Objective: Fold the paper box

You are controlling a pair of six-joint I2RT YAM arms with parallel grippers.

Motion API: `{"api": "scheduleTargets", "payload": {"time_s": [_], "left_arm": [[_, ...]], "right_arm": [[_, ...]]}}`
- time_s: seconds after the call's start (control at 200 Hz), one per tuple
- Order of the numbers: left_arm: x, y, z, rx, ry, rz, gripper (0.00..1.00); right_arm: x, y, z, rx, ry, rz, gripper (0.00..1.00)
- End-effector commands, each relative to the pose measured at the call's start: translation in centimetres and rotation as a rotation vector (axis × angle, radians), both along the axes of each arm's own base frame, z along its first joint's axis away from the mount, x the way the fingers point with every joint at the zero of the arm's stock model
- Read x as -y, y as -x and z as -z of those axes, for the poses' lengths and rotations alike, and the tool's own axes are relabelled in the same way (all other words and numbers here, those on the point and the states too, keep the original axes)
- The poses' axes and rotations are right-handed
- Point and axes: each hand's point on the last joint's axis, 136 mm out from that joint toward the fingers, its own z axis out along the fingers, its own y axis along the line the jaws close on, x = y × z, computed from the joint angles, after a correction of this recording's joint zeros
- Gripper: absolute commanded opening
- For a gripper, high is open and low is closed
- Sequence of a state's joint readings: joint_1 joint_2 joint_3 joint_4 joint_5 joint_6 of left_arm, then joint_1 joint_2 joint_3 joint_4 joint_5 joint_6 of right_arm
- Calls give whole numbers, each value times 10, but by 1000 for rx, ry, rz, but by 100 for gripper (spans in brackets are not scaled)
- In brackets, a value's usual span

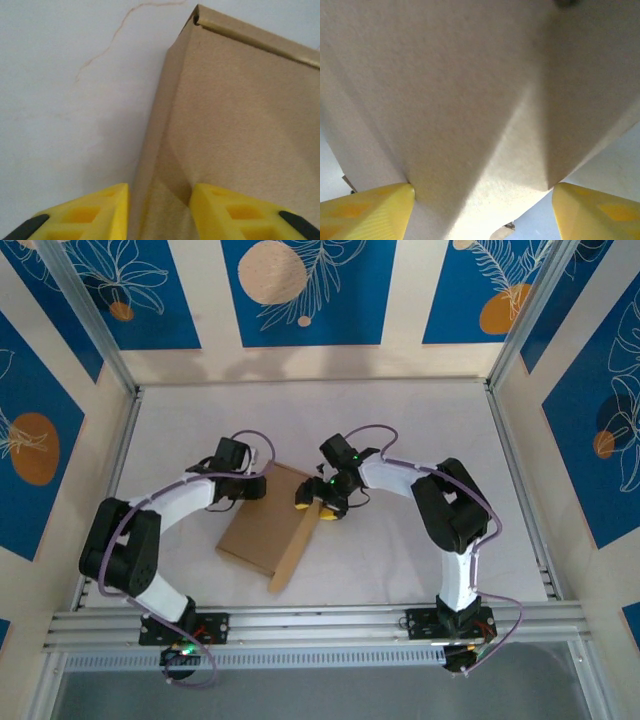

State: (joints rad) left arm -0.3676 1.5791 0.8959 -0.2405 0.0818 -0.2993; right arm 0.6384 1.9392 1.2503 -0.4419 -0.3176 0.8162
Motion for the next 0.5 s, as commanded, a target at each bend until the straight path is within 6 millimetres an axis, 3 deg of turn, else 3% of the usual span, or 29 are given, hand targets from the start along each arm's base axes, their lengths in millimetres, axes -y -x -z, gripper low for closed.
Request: {"api": "scheduleTargets", "payload": {"time_s": [0.0, 0.15, 0.255, 0.385, 0.495], "left_arm": [[44, 19, 9, -101, 181, 161, 31], [66, 25, 9, -159, 300, 224, 21], [81, 33, 8, -201, 384, 271, 20], [94, 44, 7, -253, 436, 326, 18], [100, 51, 4, -284, 478, 348, 18]], "right_arm": [[-24, -12, 0, 25, -105, -8, 78], [-26, -24, 1, 21, -156, 52, 83], [-30, -32, -1, 24, -209, 103, 85], [-39, -42, -22, 83, -319, 154, 85], [-33, -48, -46, 143, -392, 213, 86]]}}
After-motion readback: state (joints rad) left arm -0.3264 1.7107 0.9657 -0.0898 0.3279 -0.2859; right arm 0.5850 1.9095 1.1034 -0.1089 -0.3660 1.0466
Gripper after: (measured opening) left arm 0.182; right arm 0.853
